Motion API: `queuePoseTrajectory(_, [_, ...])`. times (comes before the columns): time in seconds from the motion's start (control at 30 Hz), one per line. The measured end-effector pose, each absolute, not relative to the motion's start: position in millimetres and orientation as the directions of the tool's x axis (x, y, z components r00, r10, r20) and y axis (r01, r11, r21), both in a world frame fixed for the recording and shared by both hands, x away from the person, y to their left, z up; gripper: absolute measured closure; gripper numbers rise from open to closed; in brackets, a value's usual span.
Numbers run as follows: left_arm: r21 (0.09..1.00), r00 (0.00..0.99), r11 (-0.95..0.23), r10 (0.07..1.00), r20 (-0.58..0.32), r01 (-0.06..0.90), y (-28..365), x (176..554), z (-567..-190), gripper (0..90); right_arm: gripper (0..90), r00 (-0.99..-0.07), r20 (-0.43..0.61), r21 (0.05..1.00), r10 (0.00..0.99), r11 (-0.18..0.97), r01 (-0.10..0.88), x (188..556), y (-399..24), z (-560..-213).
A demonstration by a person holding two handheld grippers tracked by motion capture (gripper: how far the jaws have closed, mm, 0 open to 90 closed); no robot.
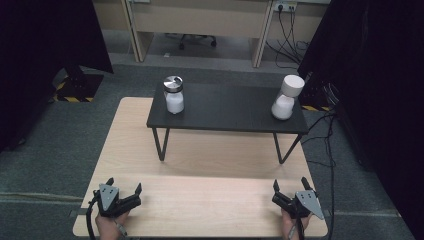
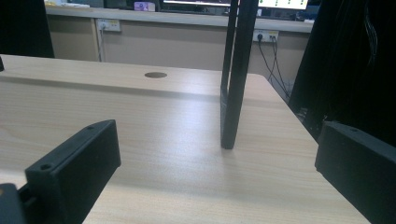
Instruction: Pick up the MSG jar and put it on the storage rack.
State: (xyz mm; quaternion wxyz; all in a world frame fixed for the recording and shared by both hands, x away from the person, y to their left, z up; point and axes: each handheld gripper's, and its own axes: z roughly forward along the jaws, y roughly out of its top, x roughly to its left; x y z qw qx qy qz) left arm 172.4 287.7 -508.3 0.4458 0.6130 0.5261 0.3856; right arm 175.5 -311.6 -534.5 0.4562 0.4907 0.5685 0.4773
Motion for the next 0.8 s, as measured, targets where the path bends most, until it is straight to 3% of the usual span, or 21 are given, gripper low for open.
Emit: queuePoseTrajectory(0.8, [0.949, 0.127, -0.050, 0.992, 0.010, 0.312, 283.6, 173.8, -507.1, 0.0, 0.2, -0.104, -0.056, 0.992, 0.993, 0.067, 0.104, 171.4, -312.1, -537.7])
